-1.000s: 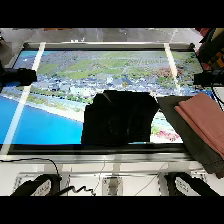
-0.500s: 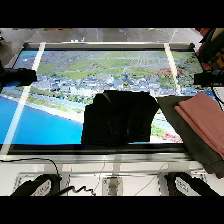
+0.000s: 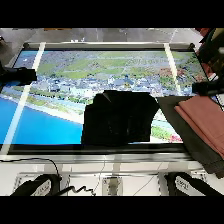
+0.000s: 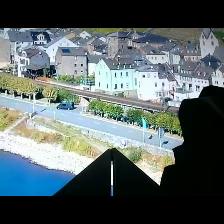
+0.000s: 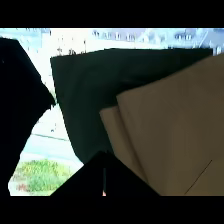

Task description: Fold the clothes and pants, and hang the long-sleeved shirts on hangers.

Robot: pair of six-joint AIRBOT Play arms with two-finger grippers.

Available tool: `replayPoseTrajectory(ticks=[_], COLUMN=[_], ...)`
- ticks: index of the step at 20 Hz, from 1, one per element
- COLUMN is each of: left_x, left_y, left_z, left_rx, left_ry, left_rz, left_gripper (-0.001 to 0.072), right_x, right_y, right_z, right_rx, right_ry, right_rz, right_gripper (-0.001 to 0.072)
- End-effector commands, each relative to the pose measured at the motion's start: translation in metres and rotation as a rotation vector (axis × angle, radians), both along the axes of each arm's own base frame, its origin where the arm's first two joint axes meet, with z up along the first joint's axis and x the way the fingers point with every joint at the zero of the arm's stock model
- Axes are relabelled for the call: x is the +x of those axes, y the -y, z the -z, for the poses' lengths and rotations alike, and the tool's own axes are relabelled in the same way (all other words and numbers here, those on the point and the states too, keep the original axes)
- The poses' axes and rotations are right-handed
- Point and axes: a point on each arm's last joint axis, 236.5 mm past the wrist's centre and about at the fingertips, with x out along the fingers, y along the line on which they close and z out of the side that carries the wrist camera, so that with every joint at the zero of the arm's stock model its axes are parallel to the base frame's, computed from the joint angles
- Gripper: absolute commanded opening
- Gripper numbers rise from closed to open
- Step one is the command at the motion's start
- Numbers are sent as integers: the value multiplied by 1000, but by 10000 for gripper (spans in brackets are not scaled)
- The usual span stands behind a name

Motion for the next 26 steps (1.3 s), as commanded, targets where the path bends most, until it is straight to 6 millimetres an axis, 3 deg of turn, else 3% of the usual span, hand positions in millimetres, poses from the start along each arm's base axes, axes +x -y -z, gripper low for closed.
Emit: replayPoseTrajectory(ticks=[1, 4, 5, 6, 7, 8, 9, 10, 11, 12, 13, 15, 17, 19, 22, 26], left_x=[1, 2, 3, 5, 4, 3, 3, 3, 2, -1, -6, -23, -37, -50, -82, -134], left_y=[0, 0, 0, 0, 0, 0, 0, 0, 0, 0, 0, 3, 6, 12, 37, 74], left_z=[0, 2, 4, 6, 11, 16, 19, 22, 27, 33, 43, 70, 99, 129, 179, 245], left_rx=[0, -1, -3, -3, -1, -2, -3, -4, -4, -4, 5, 21, 6, -28, -118, -272], left_ry=[3, -3, -6, -11, -30, -50, -62, -71, -90, -120, -167, -305, -445, -538, -670, -807], left_rz=[-1, 0, 1, 0, 1, 3, 5, 5, 7, 11, 20, 74, 98, 111, 188, 294], left_gripper=[18, 18, 18, 18, 18, 24, 78, 248, 537, 688, 684, 574, 574, 574, 574, 574], right_x=[-60, -126, -141, -153, -162, -168, -171, -170, -167, -163, -156, -140, -128, -124, -118, -106], right_y=[-32, -110, -131, -146, -156, -162, -166, -172, -179, -184, -188, -193, -191, -185, -186, -193], right_z=[95, 159, 175, 190, 203, 217, 227, 233, 235, 234, 232, 230, 235, 245, 245, 235], right_rx=[251, 563, 641, 688, 716, 723, 727, 746, 775, 798, 827, 871, 873, 849, 851, 886], right_ry=[-304, -511, -542, -551, -560, -556, -538, -512, -485, -455, -424, -364, -325, -319, -303, -235], right_rz=[12, -56, -51, -46, -21, 6, 20, 35, 39, 36, 35, 45, 71, 84, 44, 2], right_gripper=[37, 38, 116, 368, 548, 562, 562, 562, 560, 555, 553, 550, 528, 456, 426, 134])
